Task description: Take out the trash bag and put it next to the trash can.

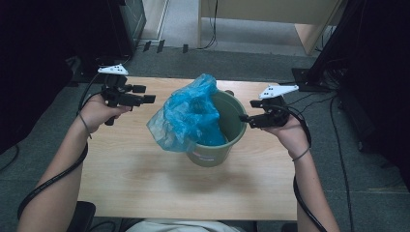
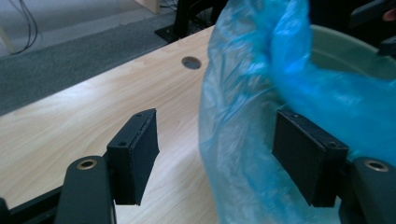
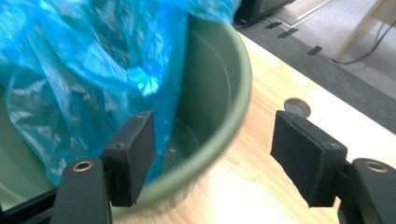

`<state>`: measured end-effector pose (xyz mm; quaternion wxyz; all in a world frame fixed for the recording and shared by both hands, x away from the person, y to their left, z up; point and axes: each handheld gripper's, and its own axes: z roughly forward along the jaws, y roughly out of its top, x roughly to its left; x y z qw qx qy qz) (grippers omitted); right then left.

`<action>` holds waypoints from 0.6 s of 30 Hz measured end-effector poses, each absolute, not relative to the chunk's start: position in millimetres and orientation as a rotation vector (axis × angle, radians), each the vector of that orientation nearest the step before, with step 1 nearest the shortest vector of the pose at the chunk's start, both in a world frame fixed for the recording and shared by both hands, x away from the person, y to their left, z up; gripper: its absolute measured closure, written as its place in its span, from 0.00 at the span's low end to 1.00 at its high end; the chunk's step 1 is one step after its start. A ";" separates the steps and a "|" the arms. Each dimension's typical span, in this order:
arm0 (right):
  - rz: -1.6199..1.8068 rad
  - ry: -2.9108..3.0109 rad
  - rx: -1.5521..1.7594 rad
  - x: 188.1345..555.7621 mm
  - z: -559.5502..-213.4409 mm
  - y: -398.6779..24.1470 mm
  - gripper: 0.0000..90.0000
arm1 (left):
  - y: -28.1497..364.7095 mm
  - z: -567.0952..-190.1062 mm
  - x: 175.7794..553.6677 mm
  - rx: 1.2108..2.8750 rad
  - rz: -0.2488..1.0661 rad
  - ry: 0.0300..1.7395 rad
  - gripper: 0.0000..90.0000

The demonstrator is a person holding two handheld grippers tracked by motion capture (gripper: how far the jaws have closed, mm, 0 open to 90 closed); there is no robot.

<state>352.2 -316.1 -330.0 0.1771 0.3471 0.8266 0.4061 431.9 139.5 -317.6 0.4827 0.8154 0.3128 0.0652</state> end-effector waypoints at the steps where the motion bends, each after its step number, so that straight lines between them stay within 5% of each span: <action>1: 1.140 2.337 0.988 351.3 -331.4 -319.5 0.33 | 137.0 -314.1 431.3 1.986 0.159 0.752 0.34; 18: 1.128 2.299 1.099 346.4 -362.5 -352.0 0.33 | 87.2 -266.8 428.0 2.007 0.164 0.609 0.32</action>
